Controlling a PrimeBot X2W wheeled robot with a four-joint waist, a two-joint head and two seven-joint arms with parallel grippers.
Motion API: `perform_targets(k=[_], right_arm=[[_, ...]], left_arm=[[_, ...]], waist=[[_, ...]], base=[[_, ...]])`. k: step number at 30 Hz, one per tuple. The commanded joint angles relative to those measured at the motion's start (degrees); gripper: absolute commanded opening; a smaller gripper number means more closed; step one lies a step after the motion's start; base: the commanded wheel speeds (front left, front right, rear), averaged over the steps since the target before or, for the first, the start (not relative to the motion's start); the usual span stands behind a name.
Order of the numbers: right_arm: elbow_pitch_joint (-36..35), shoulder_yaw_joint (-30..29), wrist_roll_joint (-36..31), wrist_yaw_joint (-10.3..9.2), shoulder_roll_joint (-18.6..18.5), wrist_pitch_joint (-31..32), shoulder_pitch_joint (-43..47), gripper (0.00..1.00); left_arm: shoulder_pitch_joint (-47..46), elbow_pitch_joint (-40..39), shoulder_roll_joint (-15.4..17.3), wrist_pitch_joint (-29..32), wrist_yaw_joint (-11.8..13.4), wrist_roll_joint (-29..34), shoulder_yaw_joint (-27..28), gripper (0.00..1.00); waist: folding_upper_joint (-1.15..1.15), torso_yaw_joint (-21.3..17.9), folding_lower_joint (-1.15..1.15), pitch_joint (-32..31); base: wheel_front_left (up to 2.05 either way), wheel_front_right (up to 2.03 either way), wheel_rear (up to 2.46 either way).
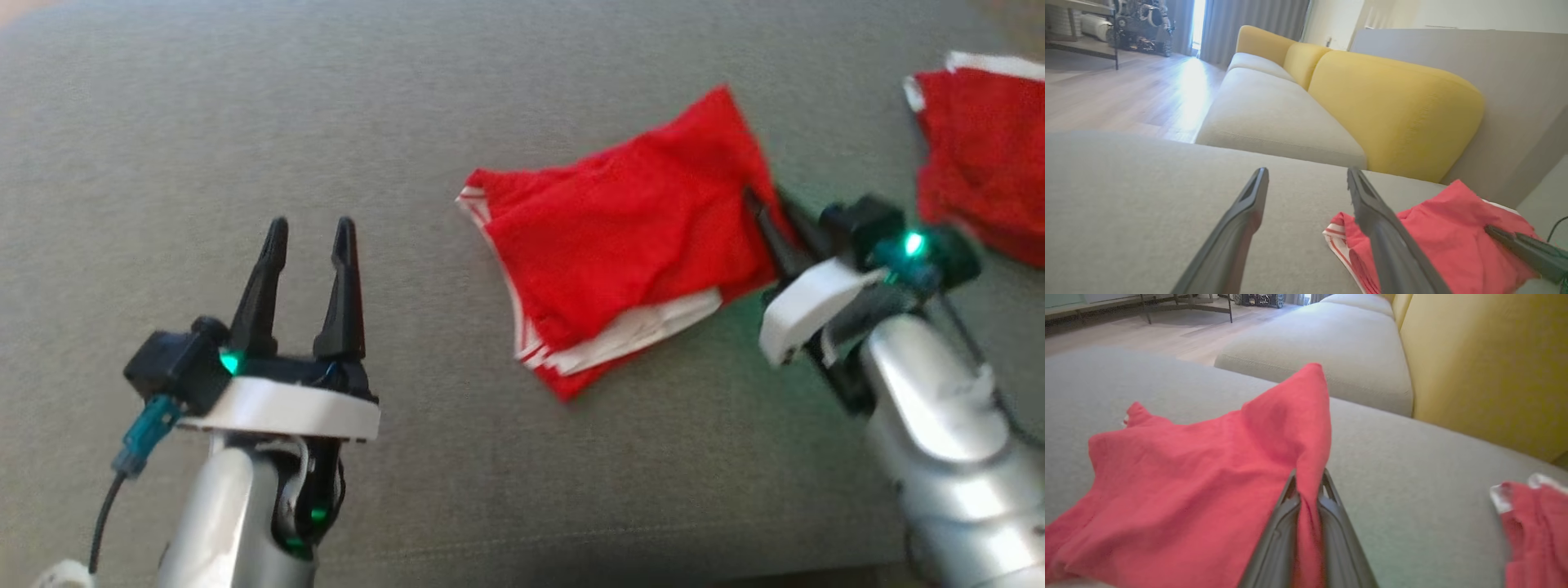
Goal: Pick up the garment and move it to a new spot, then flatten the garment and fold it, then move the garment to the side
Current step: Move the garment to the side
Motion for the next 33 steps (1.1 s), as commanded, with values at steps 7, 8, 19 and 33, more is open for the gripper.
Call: perform_targets(k=[7, 8, 19, 33], right_arm=[[-5.6, 3.8, 4.4, -0.04, -8.4, 3.5, -8.0, 0.0], [-5.7, 4.0, 5.2, -0.04, -9.6, 3.8, -8.8, 0.0], [-1.4, -0.7, 10.8, -0.04, -17.5, 4.1, -16.5, 0.0], [8.9, -11.1, 9.4, -0.04, -14.7, 3.7, -19.6, 0.0]], left_arm=[[-7.9, -3.0, 0.4, -0.7, -2.3, 3.8, 0.7, 1.0], [-8.9, -2.9, 0.4, -0.7, -2.6, 4.2, 0.6, 1.0], [-14.4, -2.5, 0.4, -0.7, -4.8, 7.6, 1.6, 1.0], [-13.8, -2.5, 0.6, -0.7, -6.1, 8.4, 1.3, 1.0]], waist=[[0.0, -7.6, 0.0, 4.8], [0.0, -8.3, 0.0, 5.4], [0.0, -16.2, 0.0, 11.0], [0.0, -18.0, 0.0, 13.0]], base=[[0.0, 0.0, 0.0], [0.0, 0.0, 0.0], [0.0, 0.0, 0.0], [0.0, 0.0, 0.0]])
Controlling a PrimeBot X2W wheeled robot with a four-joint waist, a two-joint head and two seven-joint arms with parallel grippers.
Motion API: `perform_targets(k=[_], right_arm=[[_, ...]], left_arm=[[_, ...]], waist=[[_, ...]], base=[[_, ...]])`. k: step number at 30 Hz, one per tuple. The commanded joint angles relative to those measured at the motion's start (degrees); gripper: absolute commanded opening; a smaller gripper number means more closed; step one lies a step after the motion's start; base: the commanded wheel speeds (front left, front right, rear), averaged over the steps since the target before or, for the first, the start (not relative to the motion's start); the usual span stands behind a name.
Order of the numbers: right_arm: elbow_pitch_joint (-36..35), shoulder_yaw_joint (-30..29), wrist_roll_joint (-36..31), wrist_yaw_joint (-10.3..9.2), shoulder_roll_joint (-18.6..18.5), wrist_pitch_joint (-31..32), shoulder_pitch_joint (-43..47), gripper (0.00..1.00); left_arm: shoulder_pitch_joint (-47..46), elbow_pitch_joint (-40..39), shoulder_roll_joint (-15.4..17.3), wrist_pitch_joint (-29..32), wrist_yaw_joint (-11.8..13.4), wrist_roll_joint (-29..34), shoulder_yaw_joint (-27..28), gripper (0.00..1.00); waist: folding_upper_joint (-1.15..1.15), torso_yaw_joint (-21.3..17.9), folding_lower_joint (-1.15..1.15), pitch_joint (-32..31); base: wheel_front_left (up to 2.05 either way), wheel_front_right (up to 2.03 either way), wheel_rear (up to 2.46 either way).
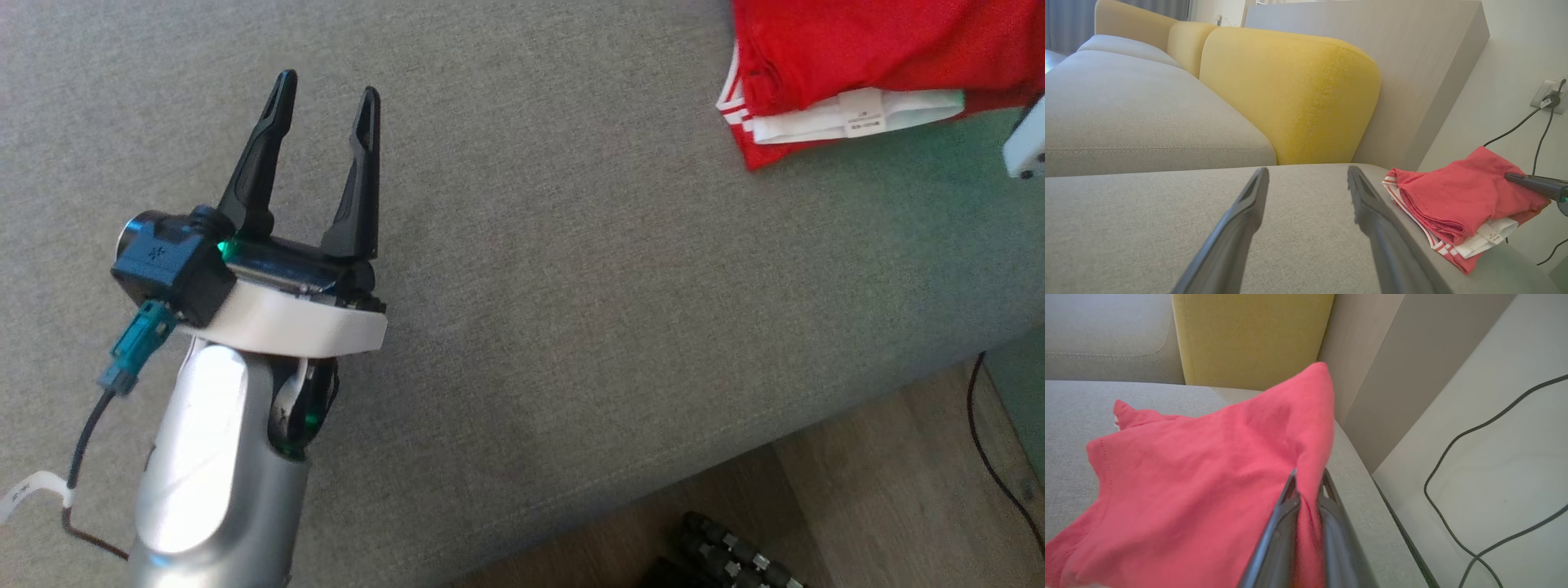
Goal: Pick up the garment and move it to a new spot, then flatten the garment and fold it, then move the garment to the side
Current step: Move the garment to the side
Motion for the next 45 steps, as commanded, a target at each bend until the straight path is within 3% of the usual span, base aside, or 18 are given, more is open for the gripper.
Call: perform_targets(k=[1, 2, 3, 4, 13, 22, 33, 45], right_arm=[[-1.0, -0.2, -0.5, -0.03, -0.8, -0.5, -1.4, 0.0], [-0.7, -0.4, -0.8, -0.03, -0.6, -0.3, -1.5, 0.0], [-0.5, -0.9, -0.8, -0.03, -0.4, -0.4, -1.6, 0.65], [-0.2, -1.8, -0.2, -0.03, 0.1, -0.5, -1.8, 1.0], [-1.8, -3.3, -0.4, -0.03, 0.4, -0.9, -1.2, 1.0], [-10.6, -2.9, 0.9, -0.03, 2.6, -0.9, 1.8, 1.0], [-29.9, -3.6, 2.5, -0.03, 11.4, 0.8, 18.2, 1.0], [-37.9, -6.3, 0.8, -0.03, 20.5, -5.1, 34.0, 1.0]], left_arm=[[-1.1, -2.0, 0.8, -0.3, -0.3, 0.5, 1.5, 1.0], [-1.1, -1.8, 0.9, -0.3, -0.4, 0.5, 1.5, 1.0], [-1.1, -1.7, 0.9, -0.3, -0.4, 0.4, 1.3, 1.0], [-1.1, -1.6, 0.9, -0.3, -0.4, 0.4, 1.2, 1.0], [-1.0, -1.5, 0.8, -0.3, -0.6, -0.7, 1.9, 1.0], [0.3, -1.8, 0.5, -0.3, 0.1, -3.1, 2.6, 1.0], [5.3, -2.7, 0.5, -0.3, 3.6, -8.5, 2.1, 1.0], [12.7, -2.1, 0.5, -0.3, 6.6, -10.1, -0.8, 1.0]], waist=[[0.0, 0.2, 0.0, 0.3], [0.0, 0.3, 0.0, 0.3], [0.0, 0.6, 0.0, 0.3], [0.0, 0.8, 0.0, 0.4], [0.0, 3.2, 0.0, -1.1], [0.0, 7.3, 0.0, -6.7], [0.0, 14.9, 0.0, -14.6], [0.0, 19.1, 0.0, -18.7]], base=[[0.0, 0.0, 0.0], [0.0, 0.0, 0.0], [0.0, 0.0, 0.0], [0.0, 0.0, 0.0], [0.0, 0.0, 0.0], [0.0, 0.0, 0.0], [0.0, 0.0, 0.0], [0.0, 0.0, 0.0]])
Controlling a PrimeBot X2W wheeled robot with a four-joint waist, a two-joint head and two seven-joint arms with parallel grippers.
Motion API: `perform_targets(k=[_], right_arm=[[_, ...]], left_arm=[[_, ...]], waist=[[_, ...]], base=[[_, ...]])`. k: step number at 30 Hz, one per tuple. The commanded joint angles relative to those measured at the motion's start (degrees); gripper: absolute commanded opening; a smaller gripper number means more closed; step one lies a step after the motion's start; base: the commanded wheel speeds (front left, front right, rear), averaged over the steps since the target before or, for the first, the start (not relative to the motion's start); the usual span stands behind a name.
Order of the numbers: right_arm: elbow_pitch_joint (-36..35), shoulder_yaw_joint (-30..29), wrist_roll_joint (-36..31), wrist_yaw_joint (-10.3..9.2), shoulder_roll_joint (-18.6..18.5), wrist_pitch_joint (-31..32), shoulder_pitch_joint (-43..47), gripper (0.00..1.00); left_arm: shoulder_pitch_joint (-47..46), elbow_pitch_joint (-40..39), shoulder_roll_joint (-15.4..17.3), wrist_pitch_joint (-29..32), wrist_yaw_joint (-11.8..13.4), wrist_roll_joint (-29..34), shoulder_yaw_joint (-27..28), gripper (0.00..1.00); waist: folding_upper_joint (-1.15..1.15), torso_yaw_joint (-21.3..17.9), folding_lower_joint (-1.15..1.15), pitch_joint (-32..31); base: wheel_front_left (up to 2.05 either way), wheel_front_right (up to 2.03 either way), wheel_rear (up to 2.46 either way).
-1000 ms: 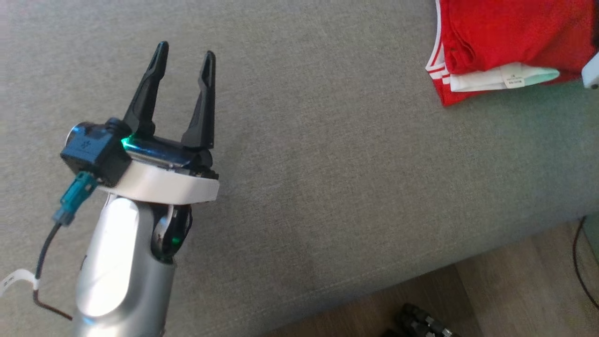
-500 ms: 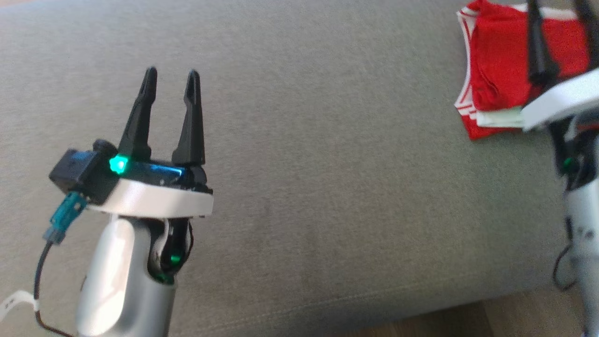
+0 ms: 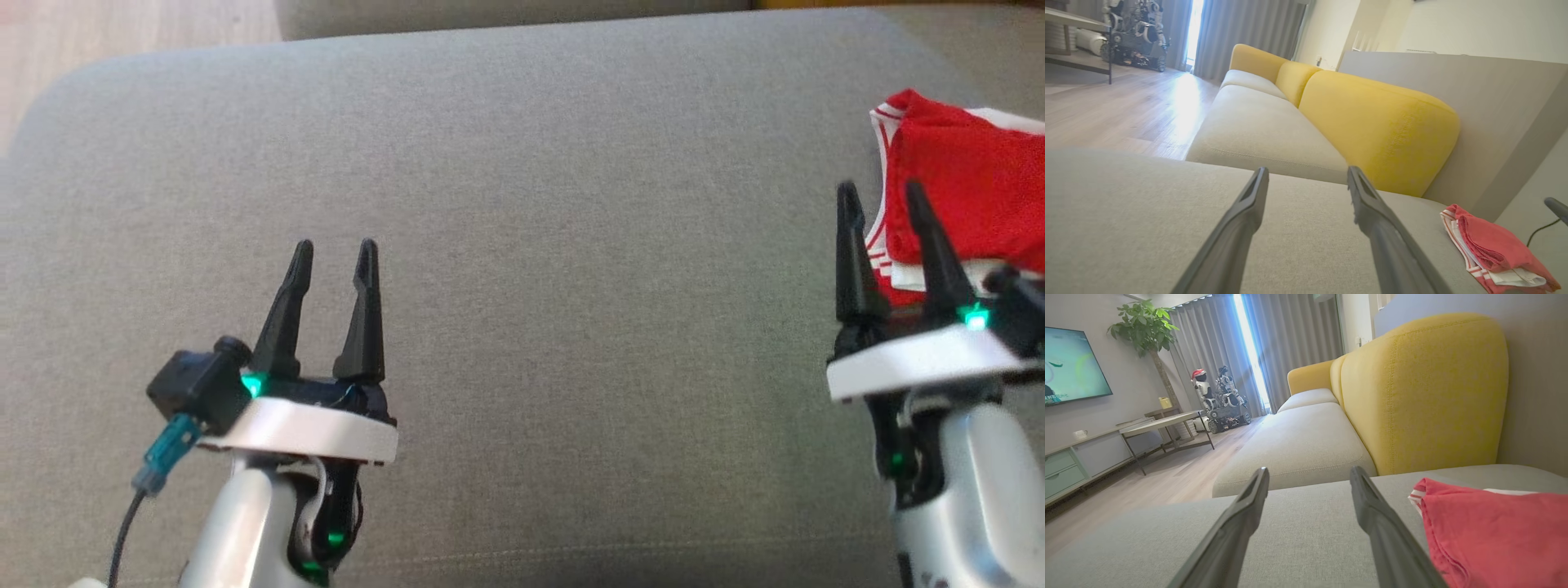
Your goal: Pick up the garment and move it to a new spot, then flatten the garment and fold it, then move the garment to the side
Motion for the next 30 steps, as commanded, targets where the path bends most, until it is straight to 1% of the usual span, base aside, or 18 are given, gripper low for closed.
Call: perform_targets(k=[1, 6, 8, 10, 14, 20, 24, 30], right_arm=[[-2.5, 0.5, -0.8, -0.03, 0.8, -1.5, 1.0, 1.0], [-2.9, 1.1, -4.3, -0.03, 2.1, -4.0, 4.5, 1.0], [-3.0, 1.6, -5.4, -0.03, 2.3, -4.6, 5.3, 1.0], [-3.1, 1.6, -6.0, -0.03, 2.5, -4.9, 5.8, 1.0], [-3.6, 1.3, -7.1, -0.03, 2.7, -5.5, 6.4, 1.0], [-3.9, 1.0, -7.2, -0.03, 2.8, -5.6, 6.4, 1.0], [-4.2, 0.9, -7.0, -0.03, 2.8, -5.8, 6.6, 1.0], [-4.3, 0.9, -6.7, -0.03, 2.8, -5.9, 6.7, 1.0]], left_arm=[[-0.7, -2.1, 0.4, -0.3, 0.7, -0.4, 1.6, 1.0], [0.5, -1.3, 0.4, -0.3, 1.3, -0.3, 0.8, 1.0], [1.0, -0.3, 0.4, -0.3, 1.7, -1.4, 0.3, 1.0], [0.8, -0.6, 0.4, -0.3, 1.7, -2.3, 0.4, 1.0], [0.9, -1.5, 0.4, -0.3, 2.0, -1.6, 1.0, 1.0], [1.5, -1.8, 0.4, -0.3, 2.1, -0.4, 2.1, 1.0], [1.7, -1.9, 0.4, -0.3, 2.1, -1.2, 3.2, 1.0], [1.9, -2.1, 0.4, -0.3, 1.4, -2.3, 3.7, 1.0]], waist=[[0.0, 0.6, 0.0, -0.7], [0.0, 1.4, 0.0, -1.4], [0.0, 1.6, 0.0, -1.7], [0.0, 1.9, 0.0, -1.8], [0.0, 2.3, 0.0, -2.0], [0.0, 2.0, 0.0, -2.0], [0.0, 1.7, 0.0, -1.9], [0.0, 1.4, 0.0, -1.9]], base=[[0.0, 0.0, 0.0], [0.0, 0.0, 0.0], [0.0, 0.0, 0.0], [0.0, 0.0, 0.0], [0.0, 0.0, 0.0], [0.0, 0.0, 0.0], [0.0, 0.0, 0.0], [0.0, 0.0, 0.0]])
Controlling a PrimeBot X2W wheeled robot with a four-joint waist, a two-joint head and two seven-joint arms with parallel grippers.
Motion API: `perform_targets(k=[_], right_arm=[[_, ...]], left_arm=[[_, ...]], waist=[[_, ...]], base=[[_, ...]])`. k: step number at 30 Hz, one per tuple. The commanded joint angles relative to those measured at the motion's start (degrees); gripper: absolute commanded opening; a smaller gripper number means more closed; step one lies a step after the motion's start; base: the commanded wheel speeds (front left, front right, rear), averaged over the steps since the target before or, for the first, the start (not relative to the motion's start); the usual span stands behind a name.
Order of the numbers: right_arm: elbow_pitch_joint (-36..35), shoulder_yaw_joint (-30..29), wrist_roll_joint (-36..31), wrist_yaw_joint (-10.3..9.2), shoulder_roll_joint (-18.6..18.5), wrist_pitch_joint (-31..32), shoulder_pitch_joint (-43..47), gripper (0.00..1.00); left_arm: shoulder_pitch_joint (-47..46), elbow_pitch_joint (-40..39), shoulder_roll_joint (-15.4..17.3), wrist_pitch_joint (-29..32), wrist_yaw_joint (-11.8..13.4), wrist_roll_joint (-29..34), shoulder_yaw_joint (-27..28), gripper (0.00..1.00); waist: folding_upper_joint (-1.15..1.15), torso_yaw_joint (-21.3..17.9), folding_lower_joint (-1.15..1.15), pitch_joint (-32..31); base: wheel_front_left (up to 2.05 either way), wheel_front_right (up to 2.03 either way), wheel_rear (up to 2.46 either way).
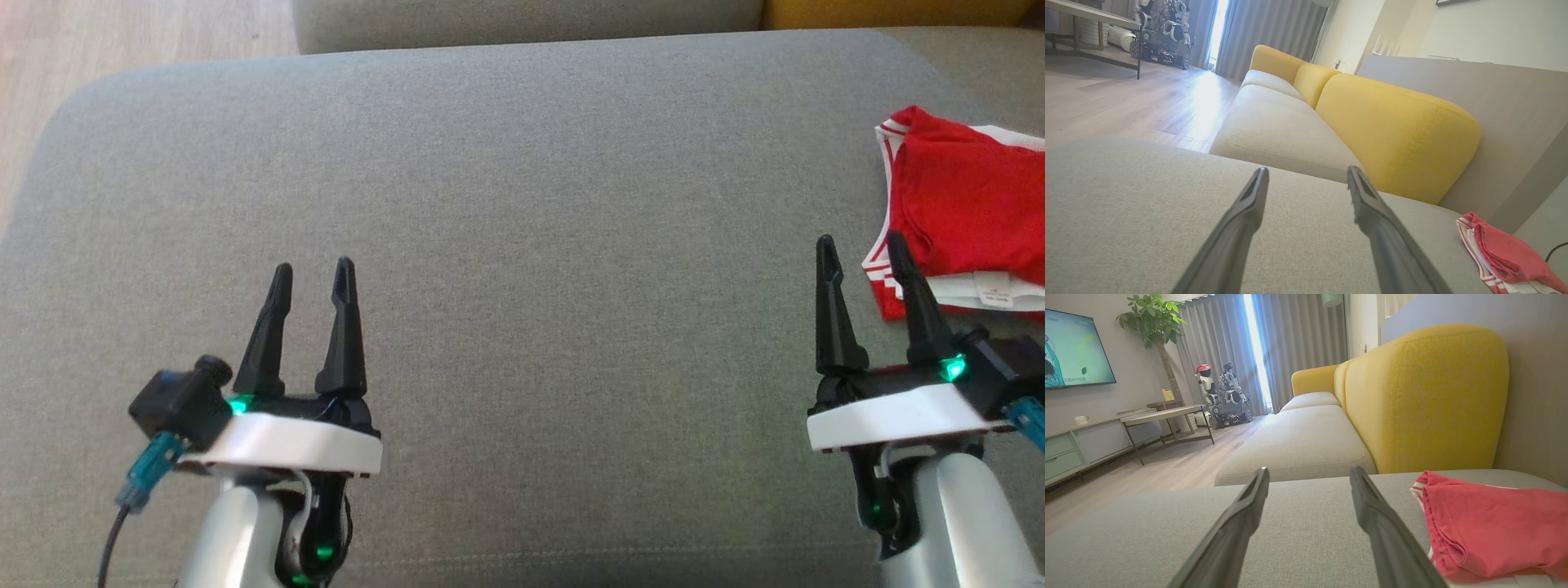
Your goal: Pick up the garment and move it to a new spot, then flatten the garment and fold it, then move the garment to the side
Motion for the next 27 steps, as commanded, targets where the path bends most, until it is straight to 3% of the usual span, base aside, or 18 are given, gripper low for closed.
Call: perform_targets(k=[1, 21, 22, 27], right_arm=[[-2.2, 1.1, 0.2, -0.03, 0.0, -0.7, -0.7, 1.0], [-2.0, 1.5, 0.2, -0.03, 0.0, -2.1, -0.7, 1.0], [0.0, 0.1, 0.3, 0.01, 0.0, -1.6, 0.0, 0.0], [4.0, 0.3, 0.9, 0.0, 0.2, -1.5, 1.2, 0.0]], left_arm=[[-0.8, -2.3, 0.4, -0.3, -0.5, -0.8, 1.9, 1.0], [-0.3, -2.5, 0.4, -0.3, -4.3, -4.3, 2.7, 1.0], [0.7, -0.6, 0.0, 0.0, -4.1, -4.0, 0.8, 0.0], [2.1, 3.4, 0.0, 0.2, -4.2, -4.6, 0.1, 0.0]], waist=[[0.0, 0.0, 0.0, 0.0], [0.0, -0.2, 0.0, 0.3], [0.0, -0.2, 0.0, 0.3], [0.0, -0.2, 0.0, 0.2]], base=[[0.0, 0.0, 0.0], [0.0, 0.0, 0.0], [0.0, 0.0, 0.0], [0.0, 0.0, 0.0]])
